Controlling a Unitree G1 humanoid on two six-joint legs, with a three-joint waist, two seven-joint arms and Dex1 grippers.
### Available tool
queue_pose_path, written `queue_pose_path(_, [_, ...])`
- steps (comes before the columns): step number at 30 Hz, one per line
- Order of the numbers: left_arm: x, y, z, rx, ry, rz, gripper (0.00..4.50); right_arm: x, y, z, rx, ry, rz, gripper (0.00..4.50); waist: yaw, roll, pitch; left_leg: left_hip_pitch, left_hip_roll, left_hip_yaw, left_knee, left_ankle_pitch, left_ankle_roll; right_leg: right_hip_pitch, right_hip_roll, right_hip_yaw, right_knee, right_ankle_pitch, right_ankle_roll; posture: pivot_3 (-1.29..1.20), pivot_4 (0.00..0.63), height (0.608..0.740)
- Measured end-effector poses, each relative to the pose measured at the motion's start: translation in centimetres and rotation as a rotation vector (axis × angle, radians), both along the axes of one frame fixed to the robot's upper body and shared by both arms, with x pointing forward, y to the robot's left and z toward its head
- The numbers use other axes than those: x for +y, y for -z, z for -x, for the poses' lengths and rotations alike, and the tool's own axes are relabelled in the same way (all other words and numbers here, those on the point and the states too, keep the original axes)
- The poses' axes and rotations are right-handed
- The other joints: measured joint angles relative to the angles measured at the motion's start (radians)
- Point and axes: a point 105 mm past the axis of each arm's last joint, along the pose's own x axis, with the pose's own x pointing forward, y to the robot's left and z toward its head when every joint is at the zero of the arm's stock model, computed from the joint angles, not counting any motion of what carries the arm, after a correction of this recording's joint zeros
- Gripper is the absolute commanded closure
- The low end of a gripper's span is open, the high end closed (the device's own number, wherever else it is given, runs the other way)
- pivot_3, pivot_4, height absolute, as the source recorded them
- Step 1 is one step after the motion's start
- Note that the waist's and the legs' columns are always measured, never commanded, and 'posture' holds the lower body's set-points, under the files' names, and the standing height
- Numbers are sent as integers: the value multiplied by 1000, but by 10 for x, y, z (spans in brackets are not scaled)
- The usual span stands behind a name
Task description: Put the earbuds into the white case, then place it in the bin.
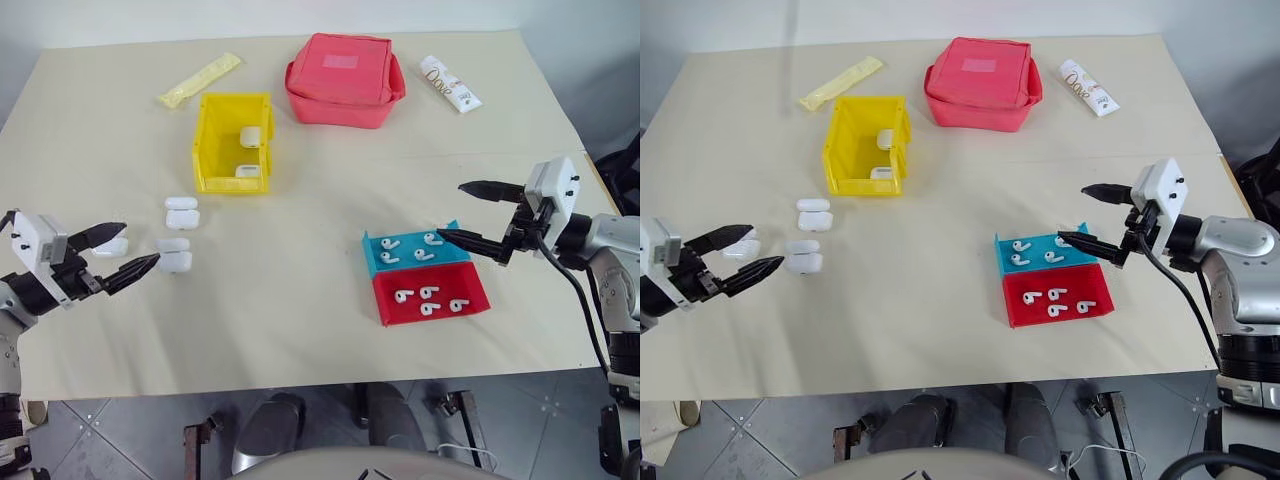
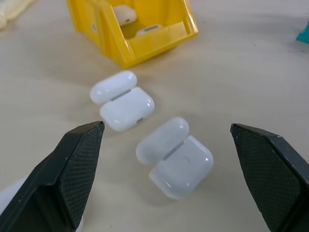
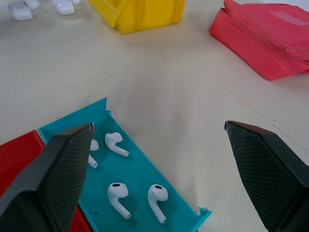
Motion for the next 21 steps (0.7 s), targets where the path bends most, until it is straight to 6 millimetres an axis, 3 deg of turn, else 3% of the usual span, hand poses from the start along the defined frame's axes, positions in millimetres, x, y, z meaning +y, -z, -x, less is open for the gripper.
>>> queue_pose_path(7, [4, -2, -7, -10, -73, -6, 43, 0, 2, -1, -6, 0, -8, 0, -1, 0, 0, 0, 0, 1, 0, 0, 0, 0, 1, 1, 0, 0, 0, 0, 150, 740])
queue_pose_path(11, [7, 4, 2, 45, -101, 6, 43, 2, 1, -4, -17, -5, -13, 0, -9, 0, 0, 0, 0, 2, 0, 0, 0, 0, 1, 2, 0, 0, 0, 0, 150, 740])
queue_pose_path(14, [22, 13, 22, 116, -177, -4, 43, 4, -1, -6, -27, -20, -11, 0, -21, -1, 0, 0, 2, 2, 0, -1, 0, -1, 2, 2, 0, 0, 0, 0, 150, 740])
queue_pose_path(21, [47, 32, 93, 302, -262, -52, 43, 4, 7, -3, 17, -73, -14, 0, -24, -1, 0, 1, 7, 6, 1, -5, -1, 0, 4, 4, -4, -1, -2, 0, 150, 740])
